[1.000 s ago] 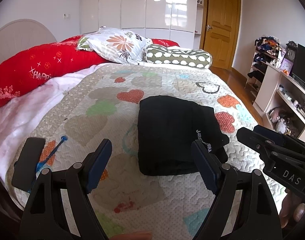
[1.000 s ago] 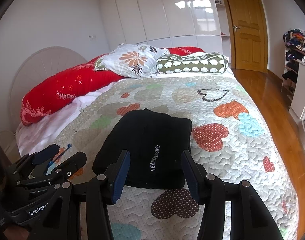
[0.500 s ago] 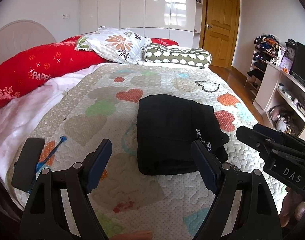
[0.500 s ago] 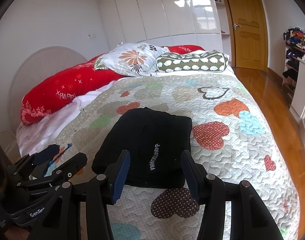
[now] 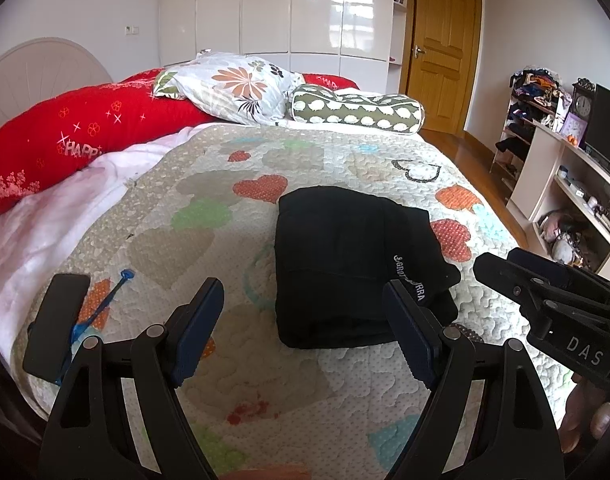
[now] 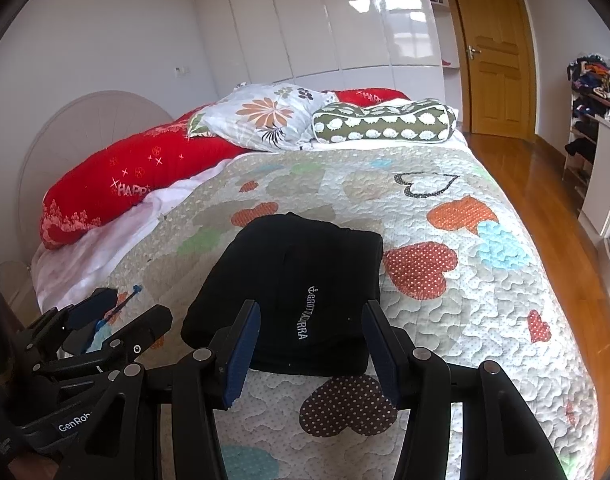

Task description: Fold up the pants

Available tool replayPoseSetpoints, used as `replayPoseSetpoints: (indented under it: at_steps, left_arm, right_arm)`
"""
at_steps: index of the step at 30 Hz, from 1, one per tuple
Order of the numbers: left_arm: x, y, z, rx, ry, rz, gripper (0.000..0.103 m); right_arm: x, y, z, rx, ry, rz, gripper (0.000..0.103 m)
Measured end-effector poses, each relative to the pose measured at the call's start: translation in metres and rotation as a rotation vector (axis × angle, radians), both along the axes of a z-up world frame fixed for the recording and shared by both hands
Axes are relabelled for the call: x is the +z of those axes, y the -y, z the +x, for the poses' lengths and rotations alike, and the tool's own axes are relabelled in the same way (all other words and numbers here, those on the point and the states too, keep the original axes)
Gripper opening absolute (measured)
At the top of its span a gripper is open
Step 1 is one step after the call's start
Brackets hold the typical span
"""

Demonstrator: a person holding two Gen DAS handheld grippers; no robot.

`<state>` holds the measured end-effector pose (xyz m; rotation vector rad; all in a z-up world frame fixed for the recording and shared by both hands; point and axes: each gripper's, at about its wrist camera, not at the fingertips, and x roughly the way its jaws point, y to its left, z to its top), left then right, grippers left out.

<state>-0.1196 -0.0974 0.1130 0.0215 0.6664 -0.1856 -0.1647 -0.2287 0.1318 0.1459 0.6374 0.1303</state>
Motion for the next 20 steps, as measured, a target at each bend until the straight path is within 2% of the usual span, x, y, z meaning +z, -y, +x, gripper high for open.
replayPoseSetpoints:
  at_steps: [20]
  left_arm:
    - [-0.0060, 0.0018, -0.0043, -0.016, 0.003, 0.004, 0.083]
  right_arm:
    - [-0.0082, 0.0010, -0.0040, -0.004, -0.020, -0.001, 0.051]
